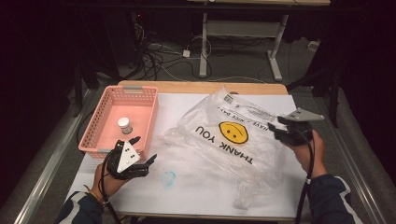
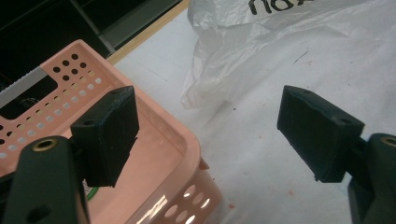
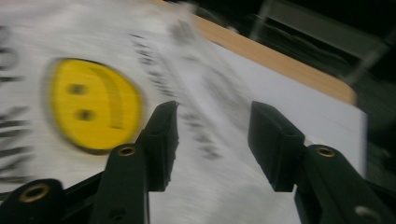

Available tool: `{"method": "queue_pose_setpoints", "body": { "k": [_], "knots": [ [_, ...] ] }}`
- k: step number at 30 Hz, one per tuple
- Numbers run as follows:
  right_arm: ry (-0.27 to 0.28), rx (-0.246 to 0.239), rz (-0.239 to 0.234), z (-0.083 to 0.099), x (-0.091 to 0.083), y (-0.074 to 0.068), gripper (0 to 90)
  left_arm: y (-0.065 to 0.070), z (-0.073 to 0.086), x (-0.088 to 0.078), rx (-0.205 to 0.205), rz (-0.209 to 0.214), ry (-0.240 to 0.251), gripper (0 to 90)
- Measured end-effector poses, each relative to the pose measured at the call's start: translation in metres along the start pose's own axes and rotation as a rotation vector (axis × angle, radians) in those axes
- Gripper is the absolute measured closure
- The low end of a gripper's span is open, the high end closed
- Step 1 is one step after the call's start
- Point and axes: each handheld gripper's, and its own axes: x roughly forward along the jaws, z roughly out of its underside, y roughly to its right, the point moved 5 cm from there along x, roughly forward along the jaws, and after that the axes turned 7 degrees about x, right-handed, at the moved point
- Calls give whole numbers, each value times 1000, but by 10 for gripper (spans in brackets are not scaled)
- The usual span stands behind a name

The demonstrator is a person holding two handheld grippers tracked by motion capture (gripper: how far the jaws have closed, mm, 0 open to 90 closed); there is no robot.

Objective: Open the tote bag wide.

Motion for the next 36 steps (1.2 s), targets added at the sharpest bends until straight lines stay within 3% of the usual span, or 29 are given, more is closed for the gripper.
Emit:
{"method": "queue_pose_setpoints", "body": {
  "k": [2,4,7,8,9,10,11,13,18,20,22,30,32,36],
  "knots": [
    [15,-79,-104,-7,-3,-34,445,2,0,1,9,4,-4,206],
    [-4,-159,-209,-10,-3,-69,403,4,-1,1,18,5,-5,206],
    [-45,-229,-332,-8,1,-114,372,5,-1,1,22,8,-7,206],
    [-56,-253,-362,-6,3,-125,360,5,0,1,22,9,-7,206],
    [-56,-253,-362,-6,3,-125,360,5,0,1,22,11,-8,206],
    [-83,-286,-412,-2,8,-145,353,5,0,2,21,13,-9,206],
    [-98,-299,-433,0,11,-153,342,5,0,2,20,14,-8,206],
    [-118,-322,-450,7,20,-164,329,5,0,2,19,16,-8,206],
    [-186,-400,-453,23,34,-180,306,5,0,2,23,17,-12,206],
    [-194,-466,-413,27,37,-183,286,5,0,3,22,18,-12,206],
    [-208,-480,-381,28,39,-184,278,6,0,3,19,20,-9,206],
    [-227,-463,-359,29,43,-184,250,5,1,4,22,23,-12,206],
    [-230,-448,-369,30,44,-182,414,5,1,4,23,24,-13,206],
    [-231,-420,-368,33,48,-178,653,5,0,4,25,24,-14,206]
  ]
}}
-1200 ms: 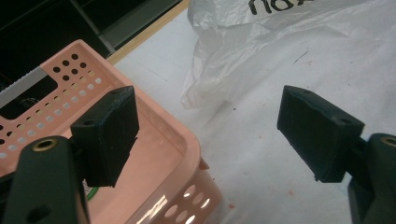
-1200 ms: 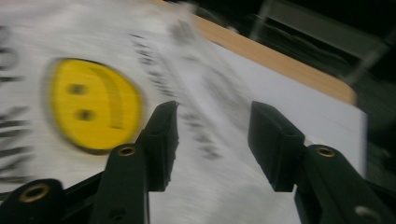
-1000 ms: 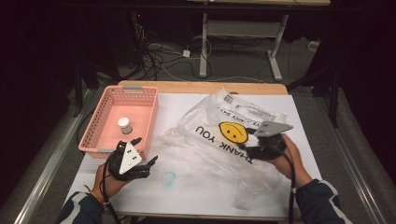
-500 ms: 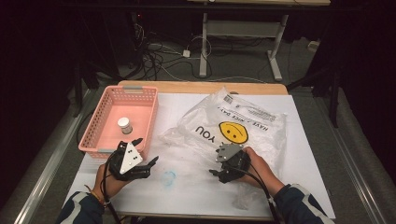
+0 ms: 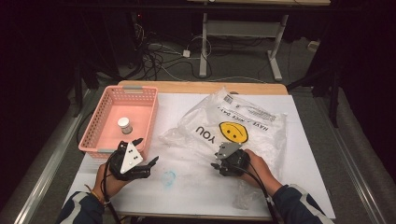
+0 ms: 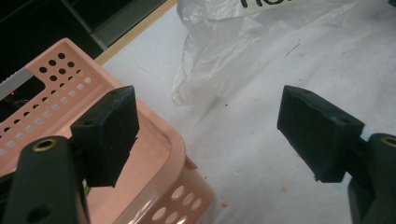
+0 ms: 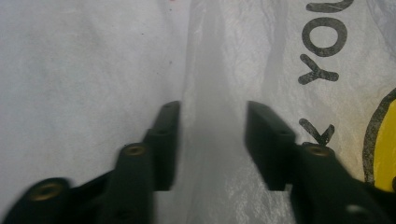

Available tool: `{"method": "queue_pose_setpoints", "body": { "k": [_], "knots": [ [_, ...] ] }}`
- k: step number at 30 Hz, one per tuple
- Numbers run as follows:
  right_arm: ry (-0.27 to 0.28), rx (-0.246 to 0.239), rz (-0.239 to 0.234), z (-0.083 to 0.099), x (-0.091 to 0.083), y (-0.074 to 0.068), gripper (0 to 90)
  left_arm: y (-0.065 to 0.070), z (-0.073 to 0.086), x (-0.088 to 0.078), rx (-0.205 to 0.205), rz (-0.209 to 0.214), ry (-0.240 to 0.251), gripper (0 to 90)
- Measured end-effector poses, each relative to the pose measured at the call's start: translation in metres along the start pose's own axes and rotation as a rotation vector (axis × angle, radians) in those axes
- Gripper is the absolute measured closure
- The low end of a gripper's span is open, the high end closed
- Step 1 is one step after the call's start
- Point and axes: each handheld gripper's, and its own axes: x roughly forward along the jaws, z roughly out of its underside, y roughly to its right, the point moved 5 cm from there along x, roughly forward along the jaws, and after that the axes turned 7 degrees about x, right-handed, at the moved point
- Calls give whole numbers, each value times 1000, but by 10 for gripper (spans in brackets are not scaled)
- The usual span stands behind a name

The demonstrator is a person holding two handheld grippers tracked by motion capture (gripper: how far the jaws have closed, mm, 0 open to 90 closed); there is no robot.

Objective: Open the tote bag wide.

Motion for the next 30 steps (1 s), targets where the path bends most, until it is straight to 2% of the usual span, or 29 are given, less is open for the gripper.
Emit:
{"method": "queue_pose_setpoints", "body": {
  "k": [3,6,13,16,19,20,22,23,24,25,26,28,30],
  "knots": [
    [21,26,14,-1,-3,5,806,0,0,0,0,-1,-1,206],
    [60,34,19,-5,-10,7,892,-2,0,-1,0,-4,-2,206],
    [129,75,70,-14,-24,17,900,-8,-1,-5,-6,-27,9,206],
    [188,111,97,-23,-36,26,900,-16,-3,-9,-18,-51,19,206],
    [223,111,128,-30,-47,31,900,-26,-5,-15,-38,-80,28,206],
    [230,108,142,-32,-50,33,900,-33,-7,-19,-52,-93,31,206],
    [255,116,162,-35,-56,36,900,-38,-8,-21,-55,-108,28,207],
    [255,116,162,-35,-56,36,900,-42,-9,-23,-69,-113,23,206],
    [280,123,185,-39,-63,41,900,-47,-9,-24,-75,-121,15,207],
    [293,124,186,-42,-66,42,900,-52,-10,-25,-82,-127,8,207],
    [302,124,198,-44,-70,44,900,-56,-10,-25,-94,-118,-3,207],
    [324,127,216,-49,-76,47,900,-66,-11,-24,-91,-127,-37,208],
    [350,134,225,-53,-81,50,900,-78,-13,-19,-88,-116,-78,208]
  ]
}}
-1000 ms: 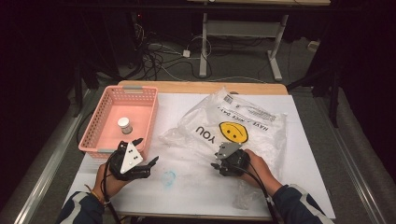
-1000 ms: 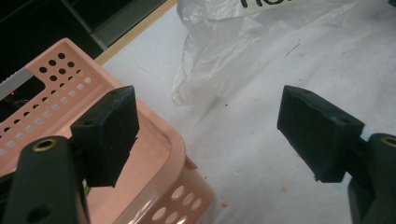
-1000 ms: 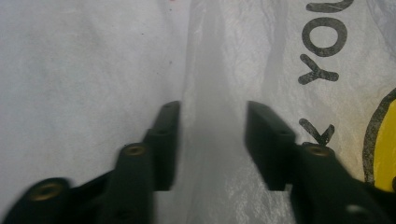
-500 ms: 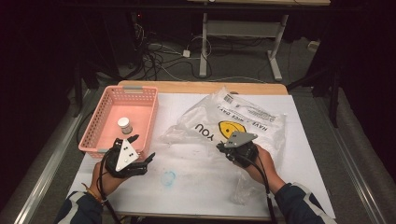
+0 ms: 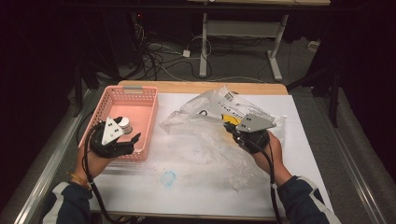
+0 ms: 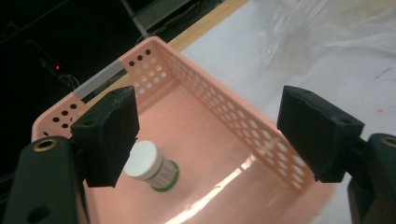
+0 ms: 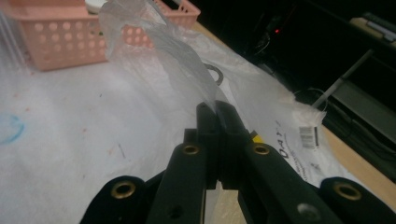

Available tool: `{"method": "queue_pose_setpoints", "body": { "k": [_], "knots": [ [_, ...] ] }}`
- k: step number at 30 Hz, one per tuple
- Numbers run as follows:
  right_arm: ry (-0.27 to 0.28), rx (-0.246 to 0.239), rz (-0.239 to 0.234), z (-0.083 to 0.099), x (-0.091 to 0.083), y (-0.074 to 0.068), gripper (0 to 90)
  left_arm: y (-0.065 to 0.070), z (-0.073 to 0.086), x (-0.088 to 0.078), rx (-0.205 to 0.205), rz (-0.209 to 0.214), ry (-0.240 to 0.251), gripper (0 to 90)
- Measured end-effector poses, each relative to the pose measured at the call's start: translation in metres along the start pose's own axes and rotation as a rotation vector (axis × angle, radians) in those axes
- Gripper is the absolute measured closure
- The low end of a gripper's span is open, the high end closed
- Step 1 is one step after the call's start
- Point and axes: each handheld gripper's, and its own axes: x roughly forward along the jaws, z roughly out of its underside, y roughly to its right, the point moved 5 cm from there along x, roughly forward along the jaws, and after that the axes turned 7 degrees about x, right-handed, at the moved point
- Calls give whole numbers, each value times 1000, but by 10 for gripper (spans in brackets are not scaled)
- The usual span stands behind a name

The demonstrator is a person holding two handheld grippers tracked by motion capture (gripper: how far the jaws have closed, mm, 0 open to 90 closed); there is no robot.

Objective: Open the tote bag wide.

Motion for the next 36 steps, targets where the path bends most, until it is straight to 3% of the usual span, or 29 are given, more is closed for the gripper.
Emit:
{"method": "queue_pose_setpoints", "body": {
  "k": [7,12,18,22,23,25,27,36],
  "knots": [
    [54,3,32,-15,-4,6,900,-34,-3,41,22,21,-179,208],
    [75,19,49,-19,-3,12,900,-50,5,68,0,35,-286,210],
    [84,22,62,-20,-5,15,900,-61,31,93,-59,76,-451,221],
    [80,26,59,-19,-5,15,900,-67,49,104,-103,115,-535,300],
    [80,26,59,-19,-5,15,900,-68,52,106,-116,120,-548,300],
    [75,26,55,-18,-4,14,900,-69,55,108,-137,173,-558,395],
    [74,23,53,-17,-4,13,900,-67,53,109,-130,195,-552,455],
    [63,24,51,-14,-2,12,900,-68,51,108,-121,195,-522,482]
  ]
}}
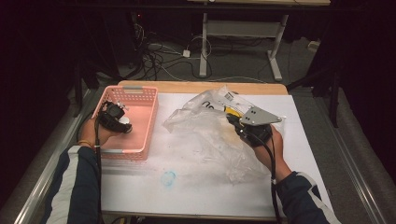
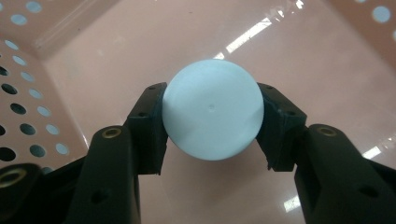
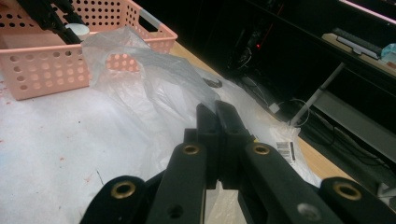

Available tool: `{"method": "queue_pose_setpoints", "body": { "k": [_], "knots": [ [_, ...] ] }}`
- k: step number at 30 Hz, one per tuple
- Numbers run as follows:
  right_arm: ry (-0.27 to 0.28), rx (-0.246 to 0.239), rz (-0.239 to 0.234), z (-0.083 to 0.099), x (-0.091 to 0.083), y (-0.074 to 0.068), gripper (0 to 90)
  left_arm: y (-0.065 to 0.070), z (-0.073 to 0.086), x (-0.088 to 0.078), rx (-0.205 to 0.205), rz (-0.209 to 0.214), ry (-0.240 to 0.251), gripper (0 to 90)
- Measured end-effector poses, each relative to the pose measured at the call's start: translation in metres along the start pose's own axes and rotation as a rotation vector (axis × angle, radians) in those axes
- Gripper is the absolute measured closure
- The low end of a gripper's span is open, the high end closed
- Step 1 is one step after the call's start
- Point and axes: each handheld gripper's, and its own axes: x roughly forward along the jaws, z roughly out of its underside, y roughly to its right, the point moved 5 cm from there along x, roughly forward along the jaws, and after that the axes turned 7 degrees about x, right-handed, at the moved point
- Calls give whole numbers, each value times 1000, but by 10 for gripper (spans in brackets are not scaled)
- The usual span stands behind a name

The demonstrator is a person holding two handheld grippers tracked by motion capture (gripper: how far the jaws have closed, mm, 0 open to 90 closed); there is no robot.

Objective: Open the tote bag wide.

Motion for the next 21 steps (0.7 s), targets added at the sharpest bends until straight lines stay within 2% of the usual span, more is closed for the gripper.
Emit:
{"method": "queue_pose_setpoints", "body": {
  "k": [6,10,16,17,21],
  "knots": [
    [-10,-6,-4,2,2,-2,900,0,-1,-1,6,4,16,484],
    [-11,-7,-2,3,2,-2,900,0,-2,-5,8,-13,40,484],
    [-7,-3,3,3,1,0,900,4,-5,-19,13,-25,116,485],
    [-6,0,5,3,0,0,900,5,-7,-21,9,-16,139,485],
    [2,4,10,3,-2,3,900,13,-12,-33,6,-25,214,485]
  ]
}}
